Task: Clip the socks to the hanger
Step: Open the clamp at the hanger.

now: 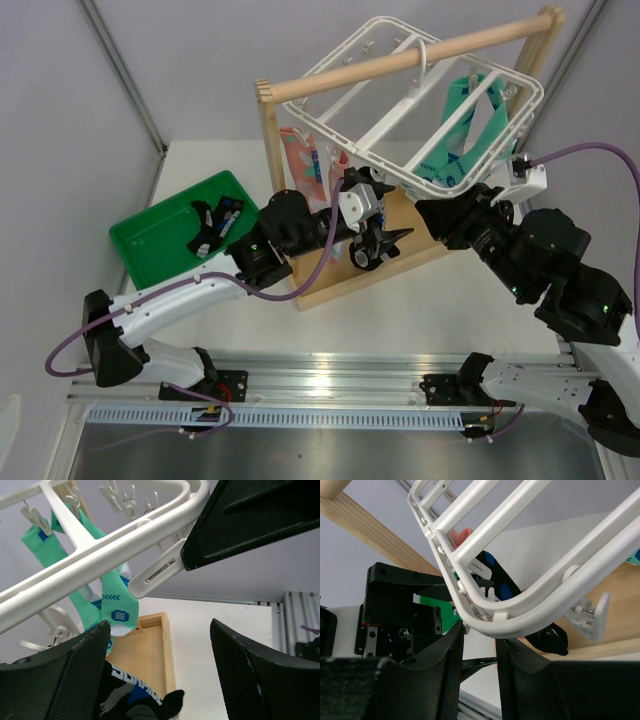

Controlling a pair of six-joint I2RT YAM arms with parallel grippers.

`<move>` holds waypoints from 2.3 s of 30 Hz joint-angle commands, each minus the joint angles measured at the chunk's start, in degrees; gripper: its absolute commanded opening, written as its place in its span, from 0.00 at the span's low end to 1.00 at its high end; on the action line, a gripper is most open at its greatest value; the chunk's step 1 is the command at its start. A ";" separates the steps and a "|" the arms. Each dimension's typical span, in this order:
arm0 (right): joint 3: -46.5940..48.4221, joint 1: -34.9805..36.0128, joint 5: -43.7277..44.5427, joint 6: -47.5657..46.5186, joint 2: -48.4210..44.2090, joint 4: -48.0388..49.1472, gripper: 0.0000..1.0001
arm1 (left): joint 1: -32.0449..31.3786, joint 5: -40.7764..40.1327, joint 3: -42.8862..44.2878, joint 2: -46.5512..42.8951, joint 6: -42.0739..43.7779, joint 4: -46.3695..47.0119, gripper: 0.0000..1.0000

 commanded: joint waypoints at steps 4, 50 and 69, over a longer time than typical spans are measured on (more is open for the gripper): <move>4.03 -0.37 -0.58 -1.77 1.60 0.23 0.00 | -0.15 2.82 1.56 1.30 7.67 6.38 0.83; 5.61 -0.28 -1.37 -3.53 3.80 3.31 0.50 | -0.32 3.53 2.18 4.02 -3.40 13.68 0.73; 5.35 -0.28 -1.98 -3.53 3.80 4.63 0.50 | -1.11 -3.85 -1.68 4.20 -9.03 20.00 0.49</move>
